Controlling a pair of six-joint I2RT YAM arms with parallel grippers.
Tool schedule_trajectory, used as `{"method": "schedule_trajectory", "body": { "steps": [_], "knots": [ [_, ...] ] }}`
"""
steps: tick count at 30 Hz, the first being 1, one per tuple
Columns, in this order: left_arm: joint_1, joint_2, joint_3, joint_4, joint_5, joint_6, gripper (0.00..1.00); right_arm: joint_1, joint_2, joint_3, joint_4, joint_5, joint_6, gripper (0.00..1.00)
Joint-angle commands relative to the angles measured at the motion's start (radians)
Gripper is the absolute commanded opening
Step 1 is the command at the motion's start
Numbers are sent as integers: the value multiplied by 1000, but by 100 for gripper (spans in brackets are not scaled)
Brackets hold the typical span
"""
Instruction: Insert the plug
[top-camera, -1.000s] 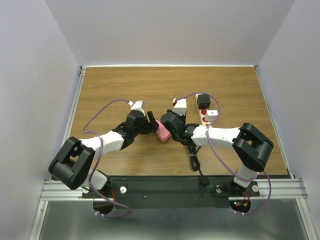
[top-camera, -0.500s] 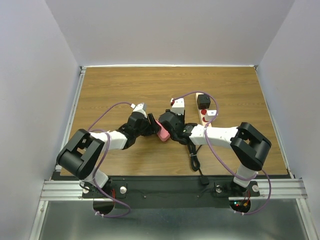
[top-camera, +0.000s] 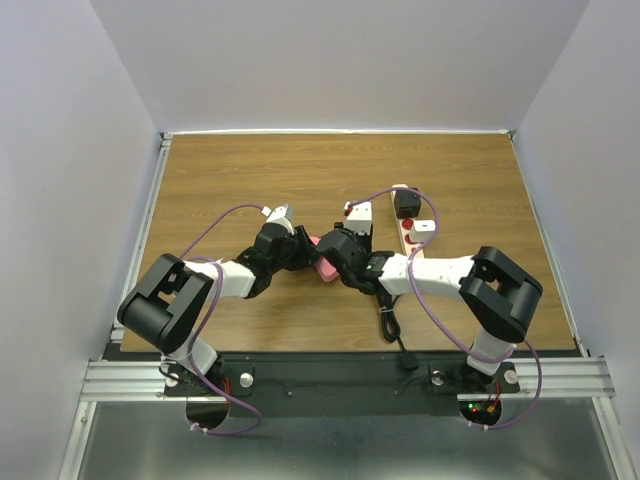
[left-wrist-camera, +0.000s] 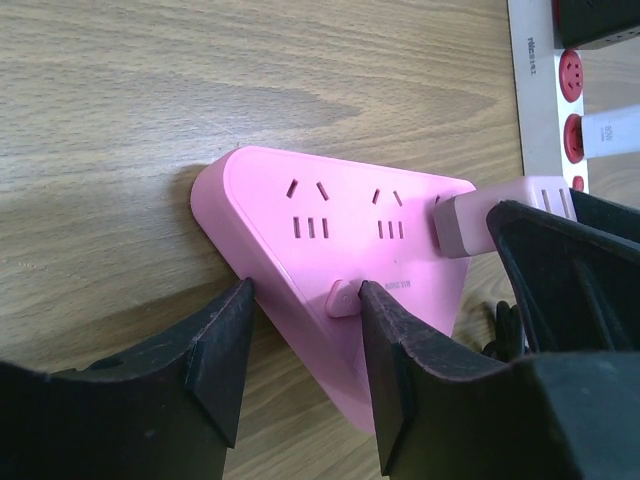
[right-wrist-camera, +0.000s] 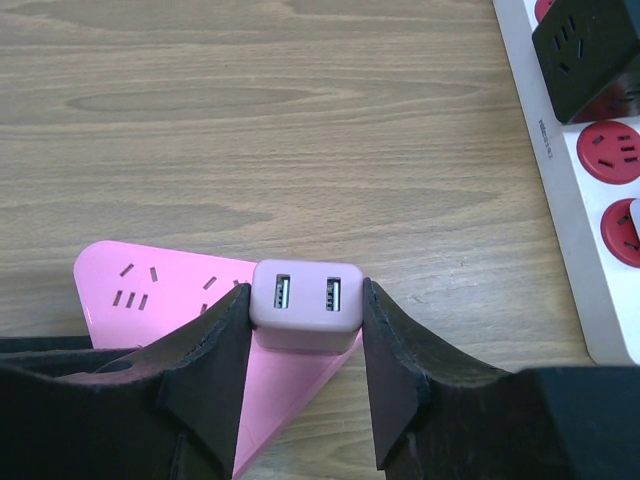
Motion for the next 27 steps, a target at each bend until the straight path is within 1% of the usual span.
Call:
{"method": "schedule_trajectory", "body": {
  "steps": [1, 7, 10, 17, 21, 24, 27],
  "knots": [
    [-9, 24, -20, -9, 29, -1, 40, 36, 65, -93, -181, -195, 81, 0],
    [-9, 20, -27, -3, 30, -14, 39, 38, 74, -124, -192, -238, 152, 0],
    [-9, 20, -27, 0, 32, -17, 38, 41, 95, -134, -194, -254, 159, 1],
    [-9, 27, -27, 9, 39, -24, 37, 50, 160, -102, -204, -271, 153, 0],
    [-9, 24, -24, 11, 38, -26, 37, 52, 160, -116, -211, -301, 161, 0],
    [-9, 24, -18, 9, 39, -26, 37, 78, 161, -138, -230, -317, 192, 0],
    [-9, 29, -13, 9, 42, -26, 37, 128, 164, -128, -289, -307, 238, 0]
  ]
}}
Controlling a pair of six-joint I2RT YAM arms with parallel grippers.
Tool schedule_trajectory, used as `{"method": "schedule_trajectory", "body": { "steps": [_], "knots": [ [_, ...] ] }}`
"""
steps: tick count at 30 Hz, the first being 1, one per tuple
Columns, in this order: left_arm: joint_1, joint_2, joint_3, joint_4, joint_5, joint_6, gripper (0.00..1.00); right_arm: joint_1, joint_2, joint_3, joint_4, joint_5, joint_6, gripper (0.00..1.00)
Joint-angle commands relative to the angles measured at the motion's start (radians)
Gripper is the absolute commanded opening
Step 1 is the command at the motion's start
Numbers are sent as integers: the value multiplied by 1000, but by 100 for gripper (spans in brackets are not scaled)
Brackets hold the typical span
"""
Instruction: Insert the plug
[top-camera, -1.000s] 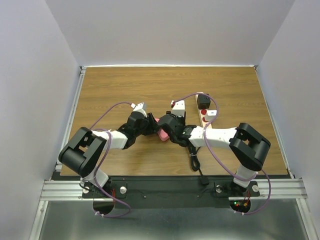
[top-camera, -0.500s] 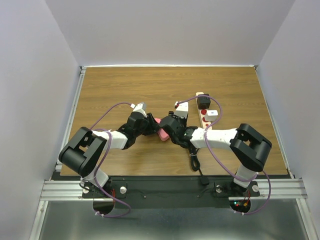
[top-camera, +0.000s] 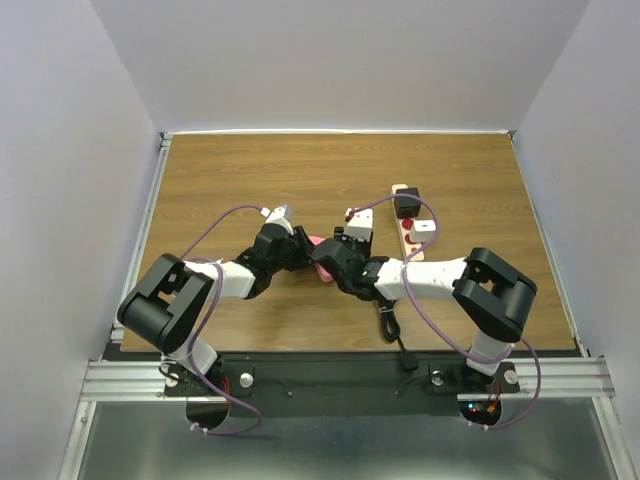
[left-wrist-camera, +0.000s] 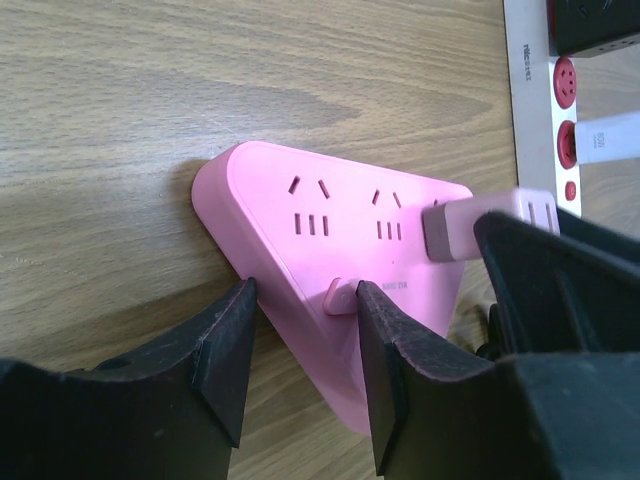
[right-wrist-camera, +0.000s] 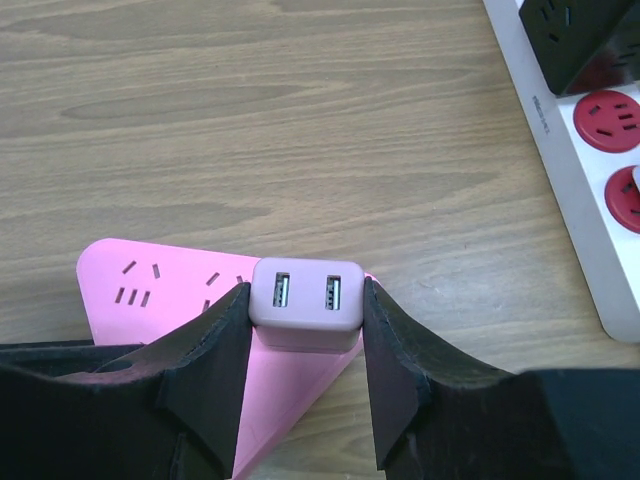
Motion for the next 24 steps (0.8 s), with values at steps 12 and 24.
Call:
{"method": "schedule_trajectory", "body": {
  "steps": [12, 24],
  "knots": [
    [-9, 23, -2, -2, 47, -1, 37, 137, 145, -114, -337, -364, 172, 0],
    [32, -167, 77, -188, -51, 85, 91, 74, 128, 3, -353, -190, 90, 2]
  ]
}}
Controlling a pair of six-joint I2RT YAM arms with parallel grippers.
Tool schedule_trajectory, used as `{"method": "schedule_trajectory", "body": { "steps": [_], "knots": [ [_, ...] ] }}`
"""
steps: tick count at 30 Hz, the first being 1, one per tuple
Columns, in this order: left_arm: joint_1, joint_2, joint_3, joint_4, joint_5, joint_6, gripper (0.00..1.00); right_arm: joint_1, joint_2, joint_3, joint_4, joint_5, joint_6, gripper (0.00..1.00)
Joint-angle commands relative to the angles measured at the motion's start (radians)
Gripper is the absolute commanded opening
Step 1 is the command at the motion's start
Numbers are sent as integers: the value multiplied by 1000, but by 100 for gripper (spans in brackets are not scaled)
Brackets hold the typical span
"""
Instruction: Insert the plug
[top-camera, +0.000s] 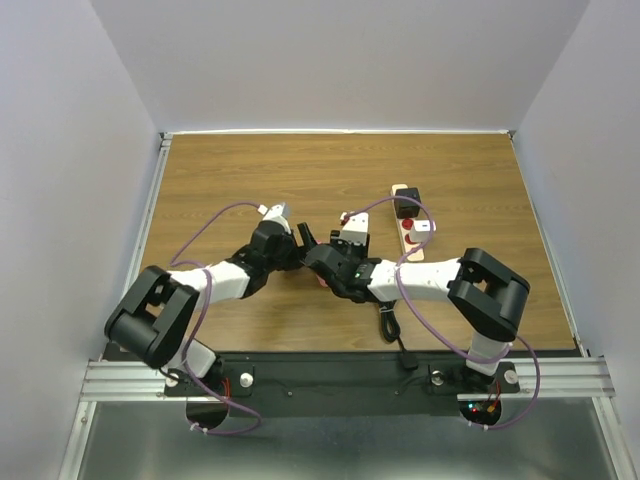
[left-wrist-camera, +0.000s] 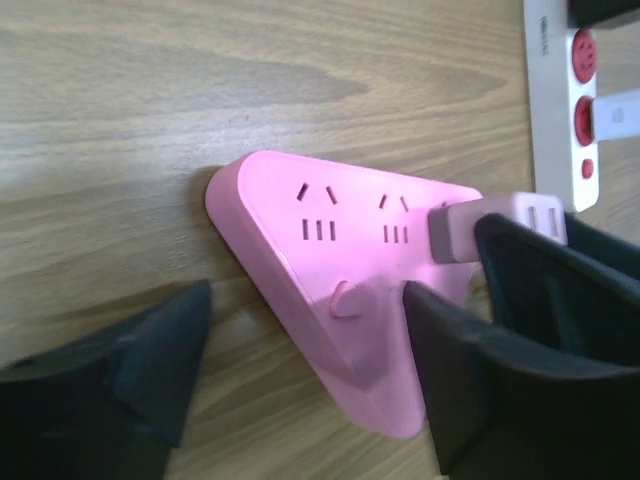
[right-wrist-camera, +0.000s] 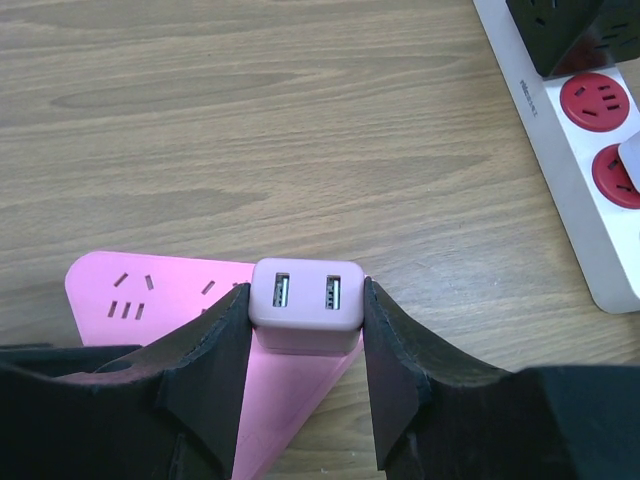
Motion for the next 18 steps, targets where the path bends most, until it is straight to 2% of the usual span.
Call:
{"method": "schedule_trajectory", "body": {
  "steps": [1, 3, 4, 6, 10, 12, 13, 14, 18],
  "knots": [
    [51, -149, 82, -113, -65, 72, 94, 4, 106, -26, -251, -265, -13, 4],
    [76, -199, 93, -153, -90, 88, 95, -5, 90, -1, -251, -246, -37, 8],
    [85, -252, 100, -193, -119, 99, 96, -11, 84, 26, -251, -228, -60, 15],
    [116, -332, 105, -234, -162, 109, 97, -16, 66, 66, -251, -212, -97, 18],
    [151, -465, 119, -323, -229, 129, 98, -17, 32, 122, -251, -182, -163, 37],
    [159, -527, 145, -398, -277, 149, 99, -17, 5, 157, -251, -177, -195, 57],
    [160, -542, 145, -399, -277, 155, 99, -17, -6, 166, -251, -179, -204, 57],
    [160, -558, 166, -441, -295, 171, 99, -17, -20, 178, -251, -173, -212, 65],
    [165, -607, 223, -547, -332, 197, 99, -19, -89, 197, -251, -182, -263, 81]
  ]
}}
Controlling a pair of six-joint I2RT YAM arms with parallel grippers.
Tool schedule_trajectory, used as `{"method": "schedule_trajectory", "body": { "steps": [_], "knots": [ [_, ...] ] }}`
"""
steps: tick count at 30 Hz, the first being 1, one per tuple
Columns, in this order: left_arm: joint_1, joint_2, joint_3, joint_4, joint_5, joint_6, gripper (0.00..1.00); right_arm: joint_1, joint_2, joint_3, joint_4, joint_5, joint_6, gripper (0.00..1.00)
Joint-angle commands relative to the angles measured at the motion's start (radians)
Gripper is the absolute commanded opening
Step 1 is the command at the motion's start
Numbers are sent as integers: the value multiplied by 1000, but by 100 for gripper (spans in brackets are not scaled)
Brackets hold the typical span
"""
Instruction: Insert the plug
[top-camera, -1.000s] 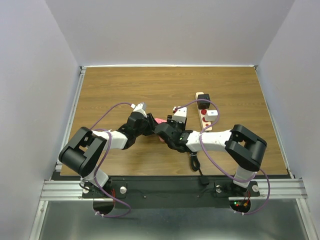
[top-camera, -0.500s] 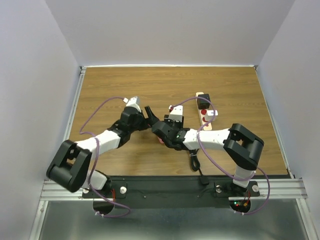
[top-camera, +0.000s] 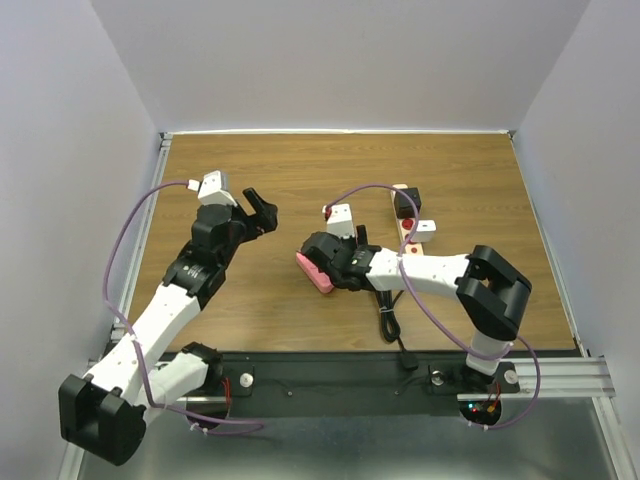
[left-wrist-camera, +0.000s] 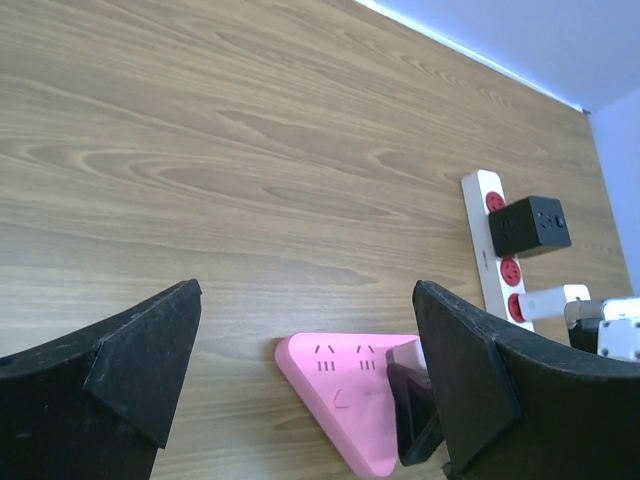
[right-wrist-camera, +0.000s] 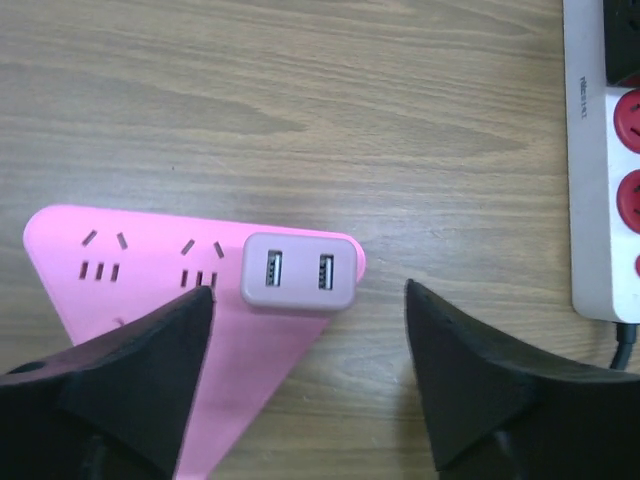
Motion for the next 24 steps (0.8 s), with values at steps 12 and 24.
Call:
{"method": "schedule_trajectory", "body": {
  "steps": [12, 24],
  "knots": [
    [10, -162, 224, -322, -168, 114, 99, -46, -451, -33, 8, -97, -228, 100],
    [11, -196, 271, -393, -275, 117, 99, -564, -710, -227, 111, -350, -270, 100]
  ]
}}
